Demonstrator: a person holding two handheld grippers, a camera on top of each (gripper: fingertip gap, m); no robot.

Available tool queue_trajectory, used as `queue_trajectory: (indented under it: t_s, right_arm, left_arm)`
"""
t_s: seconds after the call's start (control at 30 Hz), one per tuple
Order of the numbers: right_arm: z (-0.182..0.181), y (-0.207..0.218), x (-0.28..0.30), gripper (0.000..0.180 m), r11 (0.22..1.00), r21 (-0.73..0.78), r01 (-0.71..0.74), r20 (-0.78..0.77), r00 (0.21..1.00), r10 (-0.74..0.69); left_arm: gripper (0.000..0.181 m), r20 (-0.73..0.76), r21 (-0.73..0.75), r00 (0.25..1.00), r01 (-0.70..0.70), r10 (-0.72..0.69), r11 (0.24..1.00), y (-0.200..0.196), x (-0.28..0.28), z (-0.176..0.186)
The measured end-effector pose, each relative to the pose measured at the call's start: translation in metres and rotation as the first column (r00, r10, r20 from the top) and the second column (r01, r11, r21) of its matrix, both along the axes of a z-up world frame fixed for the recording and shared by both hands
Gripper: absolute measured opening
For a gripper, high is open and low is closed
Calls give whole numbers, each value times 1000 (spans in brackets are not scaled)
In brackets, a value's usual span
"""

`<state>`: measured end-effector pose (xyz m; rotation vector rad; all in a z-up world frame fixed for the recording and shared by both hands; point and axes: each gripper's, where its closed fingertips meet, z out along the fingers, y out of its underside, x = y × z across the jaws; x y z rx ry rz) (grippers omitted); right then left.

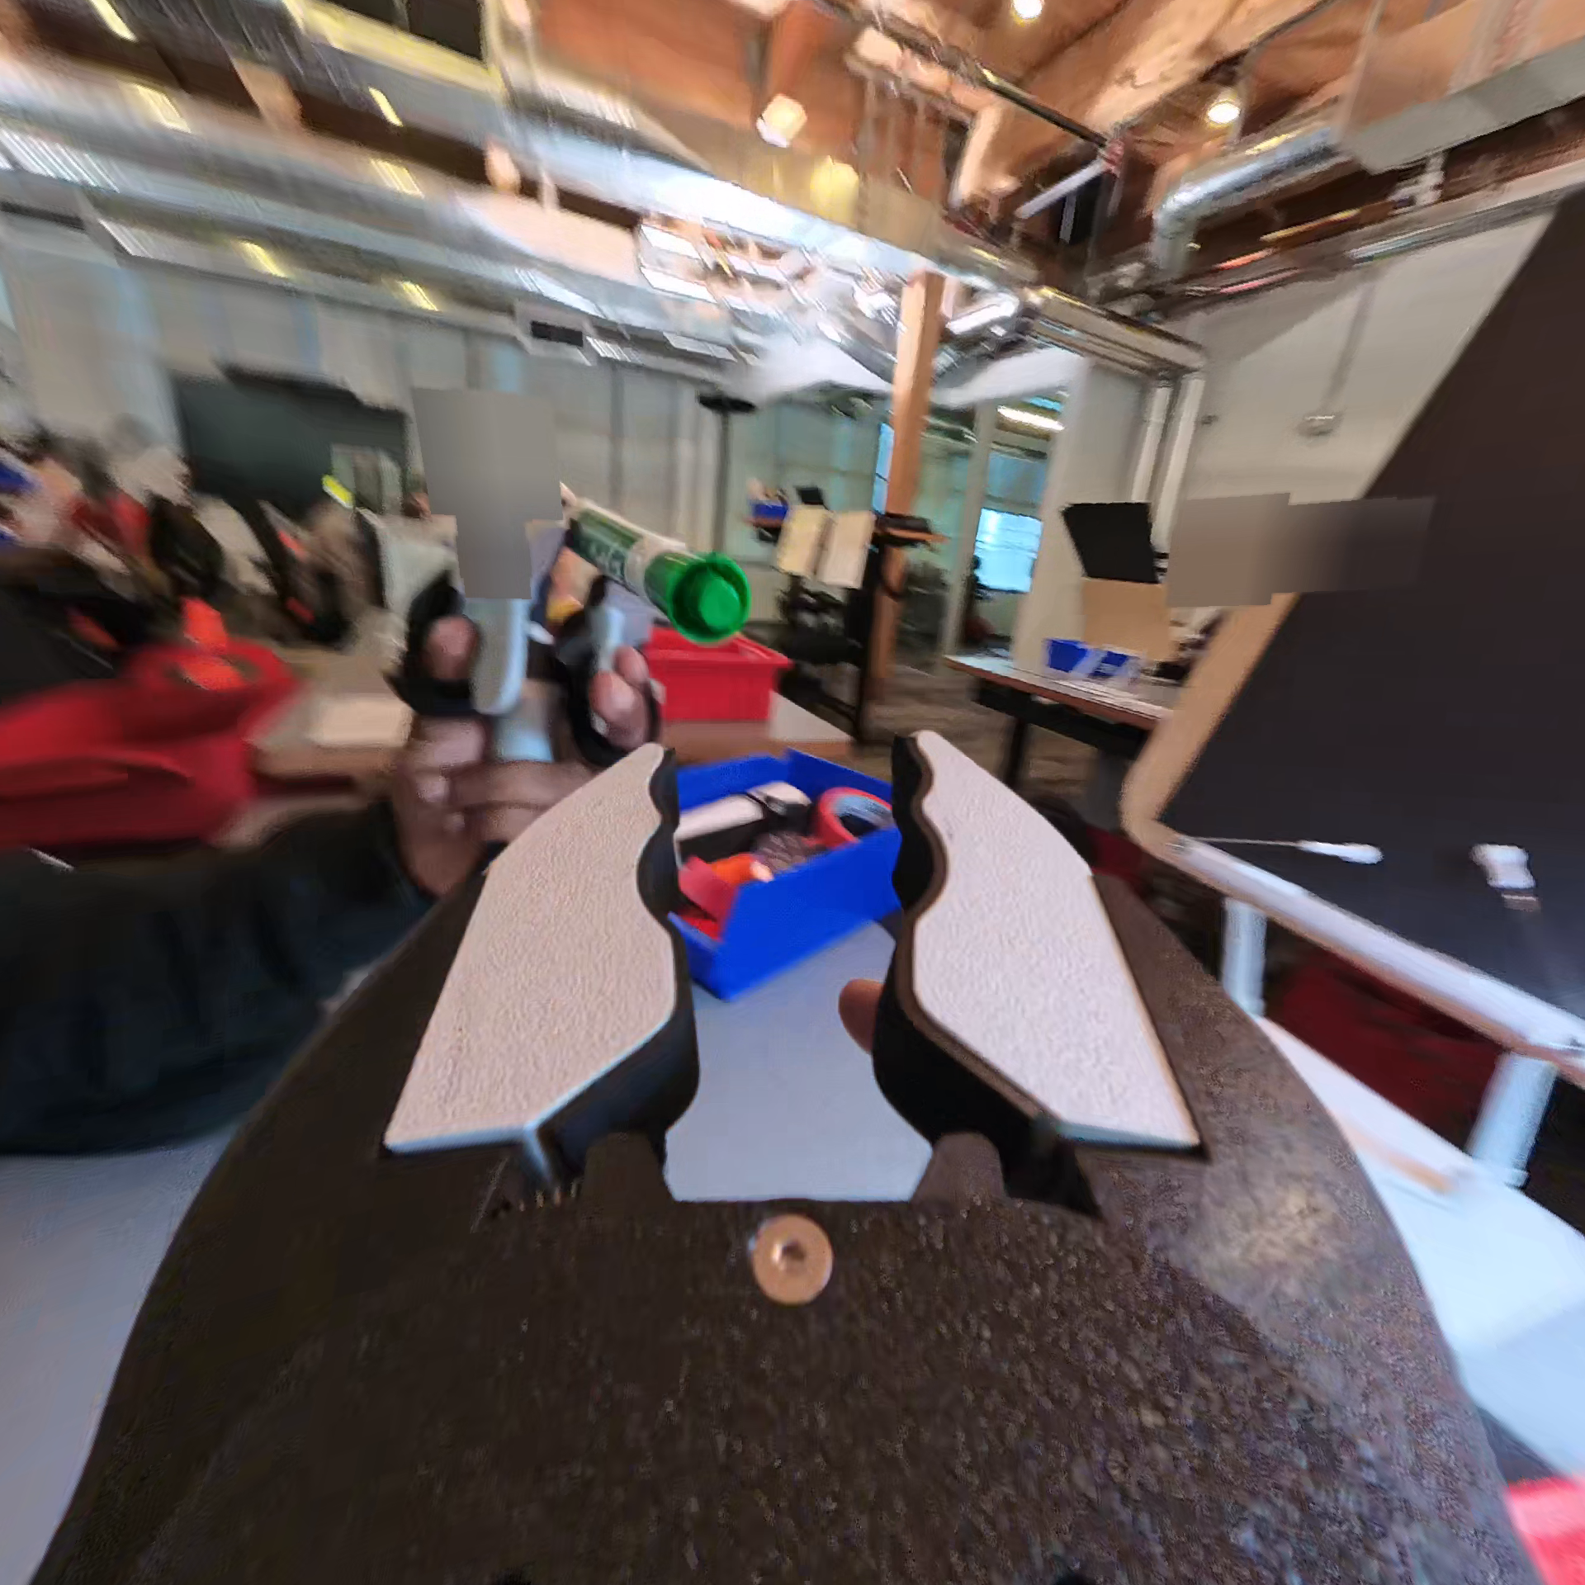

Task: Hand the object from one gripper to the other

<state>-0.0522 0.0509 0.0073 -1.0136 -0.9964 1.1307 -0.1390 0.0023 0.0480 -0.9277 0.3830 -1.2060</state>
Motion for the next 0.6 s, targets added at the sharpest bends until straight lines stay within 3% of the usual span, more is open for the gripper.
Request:
queue_trajectory:
  t_s: [0.1, 0.17, 0.37, 0.47, 0.53, 0.6]
  right_arm:
    - [8, -28, -12, 48, 976, -91, -199, -149, 972, 184]
    - [17, -47, -18, 46, 966, -76, -246, -220, 949, 224]
    - [30, -48, -12, 18, 999, 13, -45, -216, 975, 47]
    - [29, -38, -9, 18, 1000, 16, 1, -143, 990, 1]
    - [26, -25, -6, 18, 997, 22, 80, -59, 995, -78]
    - [6, -12, -9, 18, 991, 26, 131, 158, 978, -133]
  left_arm:
    - [19, 202, -36, 960, 206, -194, 978, -5, 3, 2]
    - [19, 280, -62, 919, 307, -279, 950, -3, 12, -4]
    - [19, 302, -142, 873, 439, -383, 887, 1, 47, -27]
    - [21, 167, -227, 937, 340, -308, 913, 14, 51, -37]
    - [21, -65, -231, 991, 96, -114, 968, 28, 47, -50]
    - [24, -322, -138, 942, -145, 94, 980, 37, 41, -60]
